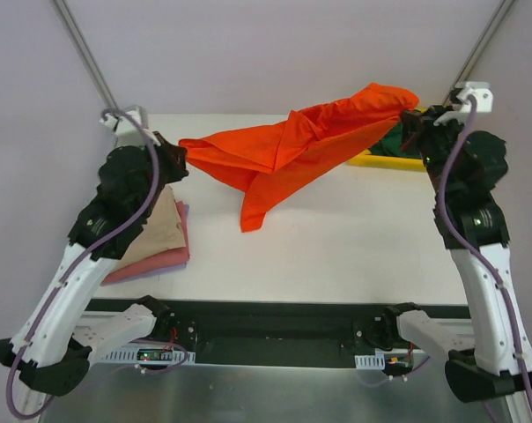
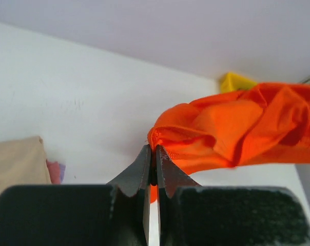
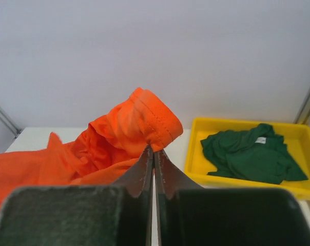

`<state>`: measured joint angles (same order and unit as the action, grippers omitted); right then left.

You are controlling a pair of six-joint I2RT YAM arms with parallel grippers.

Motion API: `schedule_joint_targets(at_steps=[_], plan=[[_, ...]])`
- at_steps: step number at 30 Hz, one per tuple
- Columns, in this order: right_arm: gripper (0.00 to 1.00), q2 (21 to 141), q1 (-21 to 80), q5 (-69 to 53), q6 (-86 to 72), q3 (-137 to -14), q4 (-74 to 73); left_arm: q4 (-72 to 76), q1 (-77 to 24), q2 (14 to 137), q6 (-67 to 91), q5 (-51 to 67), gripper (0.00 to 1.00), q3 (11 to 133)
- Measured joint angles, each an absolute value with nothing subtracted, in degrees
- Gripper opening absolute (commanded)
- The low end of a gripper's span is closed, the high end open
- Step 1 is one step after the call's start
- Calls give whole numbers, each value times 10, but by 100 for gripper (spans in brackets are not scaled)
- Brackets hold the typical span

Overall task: Fold and stack the t-shirts
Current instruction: Flatten out the tshirt

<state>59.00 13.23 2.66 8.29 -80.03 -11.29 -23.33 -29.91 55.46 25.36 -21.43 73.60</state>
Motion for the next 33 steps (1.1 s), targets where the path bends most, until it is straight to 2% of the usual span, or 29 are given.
schedule_joint_targets(at_steps=[9,16,21,26,27,28,30,31,33], plan=[[1,465,132,57,116,-871,-176,-234,-299,425,196,-243,0,851],[0,409,132,58,135,-936,-204,-230,-299,392,161,-246,0,924],[0,404,132,85,149,-926,-204,-228,-299,419,152,-283,0,921],[0,460,131,143,158,-842,-199,-213,-285,547,145,-347,0,900],[0,478,129,154,158,-823,-196,-209,-270,587,148,-343,4,894],[0,504,124,166,157,-792,-185,-206,-253,629,155,-328,19,886],[0,548,113,177,150,-732,-171,-202,-218,716,171,-286,42,867],[0,576,103,177,141,-685,-157,-204,-201,782,188,-255,61,857],[0,626,86,174,123,-612,-151,-210,-181,854,192,-225,84,852]])
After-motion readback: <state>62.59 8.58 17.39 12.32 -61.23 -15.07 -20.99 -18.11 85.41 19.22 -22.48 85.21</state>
